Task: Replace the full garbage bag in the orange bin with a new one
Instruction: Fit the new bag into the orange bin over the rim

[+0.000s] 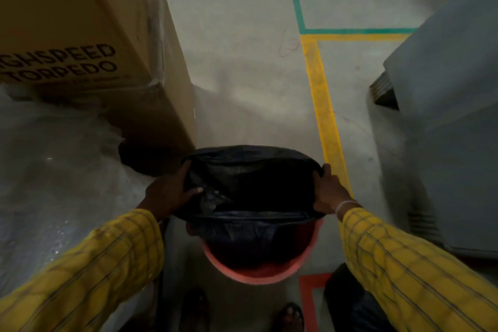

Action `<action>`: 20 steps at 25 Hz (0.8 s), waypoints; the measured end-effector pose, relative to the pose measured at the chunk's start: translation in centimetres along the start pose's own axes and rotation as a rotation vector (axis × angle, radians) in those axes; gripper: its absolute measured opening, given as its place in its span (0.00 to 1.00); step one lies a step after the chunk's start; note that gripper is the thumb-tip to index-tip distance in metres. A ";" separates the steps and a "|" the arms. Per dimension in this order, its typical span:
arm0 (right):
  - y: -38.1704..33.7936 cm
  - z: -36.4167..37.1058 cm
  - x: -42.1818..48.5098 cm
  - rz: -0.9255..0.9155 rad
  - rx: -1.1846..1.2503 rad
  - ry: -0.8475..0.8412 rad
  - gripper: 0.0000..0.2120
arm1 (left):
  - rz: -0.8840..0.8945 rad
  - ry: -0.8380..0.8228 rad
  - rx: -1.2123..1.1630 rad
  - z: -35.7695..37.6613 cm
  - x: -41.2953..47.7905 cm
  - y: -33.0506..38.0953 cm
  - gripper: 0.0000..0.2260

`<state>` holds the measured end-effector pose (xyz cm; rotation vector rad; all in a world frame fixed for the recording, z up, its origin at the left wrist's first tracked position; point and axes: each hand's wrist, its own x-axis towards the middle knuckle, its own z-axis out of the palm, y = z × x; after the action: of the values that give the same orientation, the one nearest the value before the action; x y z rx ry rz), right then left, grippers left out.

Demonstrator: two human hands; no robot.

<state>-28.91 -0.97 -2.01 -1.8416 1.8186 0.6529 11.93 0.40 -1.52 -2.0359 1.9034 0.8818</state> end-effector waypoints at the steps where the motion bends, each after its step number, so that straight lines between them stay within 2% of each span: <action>1: 0.0 -0.2 1.6 0.011 0.001 0.023 0.37 | -0.001 0.061 -0.091 0.3 1.5 0.1 0.37; 4: 0.7 -0.7 6.2 0.083 0.109 -0.008 0.32 | 0.006 -0.019 -0.207 1.0 5.9 -0.4 0.30; 7: 1.3 0.1 9.0 0.265 0.409 -0.085 0.31 | -0.035 -0.200 -0.327 2.9 9.1 -1.9 0.32; 9: 2.5 1.7 9.0 0.323 0.454 -0.139 0.24 | -0.090 -0.277 -0.340 4.4 9.2 -2.1 0.26; 11: 2.9 3.3 6.8 0.290 0.474 -0.248 0.14 | -0.086 -0.259 -0.388 6.2 8.2 -2.2 0.15; 12: 3.2 3.8 5.6 0.205 0.437 -0.284 0.13 | -0.058 -0.219 -0.457 7.0 7.4 -2.4 0.12; 13: 3.3 4.2 4.1 0.150 0.451 -0.284 0.18 | 0.008 -0.161 -0.526 7.6 6.2 -2.7 0.11; 16: 3.9 6.7 1.0 0.071 0.449 -0.122 0.40 | 0.216 -0.018 -0.583 8.5 2.4 -2.9 0.18; 17: 3.7 7.5 -0.3 0.018 0.431 -0.063 0.44 | 0.234 -0.018 -0.624 8.9 1.4 -3.2 0.19; 20: 3.6 10.2 -3.5 -0.037 0.423 0.068 0.49 | 0.137 -0.099 -0.757 9.7 -1.9 -3.1 0.26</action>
<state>-32.68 8.15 -7.74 -1.6214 1.7932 0.1726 12.29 7.63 -8.90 -2.1599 1.8354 1.9306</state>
